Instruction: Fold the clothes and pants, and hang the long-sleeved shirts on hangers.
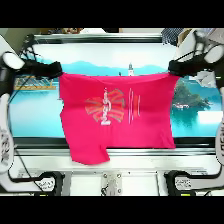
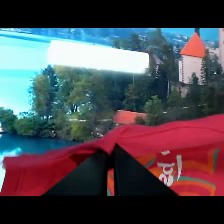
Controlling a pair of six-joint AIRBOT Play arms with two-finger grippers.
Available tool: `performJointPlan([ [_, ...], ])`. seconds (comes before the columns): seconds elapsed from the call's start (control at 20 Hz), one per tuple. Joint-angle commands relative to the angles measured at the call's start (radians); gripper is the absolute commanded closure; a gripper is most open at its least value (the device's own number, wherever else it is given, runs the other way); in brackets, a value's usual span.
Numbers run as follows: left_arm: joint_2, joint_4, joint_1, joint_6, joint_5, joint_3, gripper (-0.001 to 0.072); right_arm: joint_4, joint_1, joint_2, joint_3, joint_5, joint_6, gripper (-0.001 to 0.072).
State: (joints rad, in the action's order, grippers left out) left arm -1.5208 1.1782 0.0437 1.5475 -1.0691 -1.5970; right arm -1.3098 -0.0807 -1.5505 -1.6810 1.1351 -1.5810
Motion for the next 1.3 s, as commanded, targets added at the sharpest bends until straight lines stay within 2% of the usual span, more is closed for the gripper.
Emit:
performJointPlan([
  [0.0,-0.184,-0.003,-0.023,-0.004,0.021,-0.108,0.0699,0.004,0.012,-0.11,-0.001,-0.126,-0.002,0.0697],
  [0.25,-0.236,-0.003,0.008,-0.004,-0.026,-0.2,0.0699,-0.025,0.003,-0.11,0.0,-0.142,-0.009,0.0698],
  [0.4,-0.175,-0.002,0.031,-0.019,-0.01,-0.087,0.0699,-0.076,0.006,-0.097,0.034,-0.124,-0.008,0.0698],
  [0.55,-0.119,-0.003,0.037,-0.076,0.021,0.069,0.0699,-0.09,0.008,-0.077,0.124,-0.126,-0.008,0.0698],
  [0.8,-0.096,-0.003,0.02,-0.087,0.064,0.266,0.0699,-0.111,0.046,-0.05,0.285,-0.14,-0.009,0.0698],
  [1.1,-0.095,-0.028,0.023,-0.089,0.062,0.344,0.0699,-0.093,0.07,-0.049,0.349,-0.079,-0.016,0.0686],
  [1.15,-0.095,-0.026,0.023,-0.09,0.039,0.334,0.0647,-0.093,0.069,-0.043,0.348,-0.06,-0.016,0.0674],
  [1.2,-0.095,-0.027,0.023,-0.092,0.013,0.311,0.0338,-0.093,0.066,-0.028,0.348,-0.05,-0.016,0.049],
  [1.25,-0.087,-0.025,0.023,-0.093,-0.017,0.278,0.0145,-0.093,0.059,0.003,0.348,-0.045,-0.016,0.0187],
])
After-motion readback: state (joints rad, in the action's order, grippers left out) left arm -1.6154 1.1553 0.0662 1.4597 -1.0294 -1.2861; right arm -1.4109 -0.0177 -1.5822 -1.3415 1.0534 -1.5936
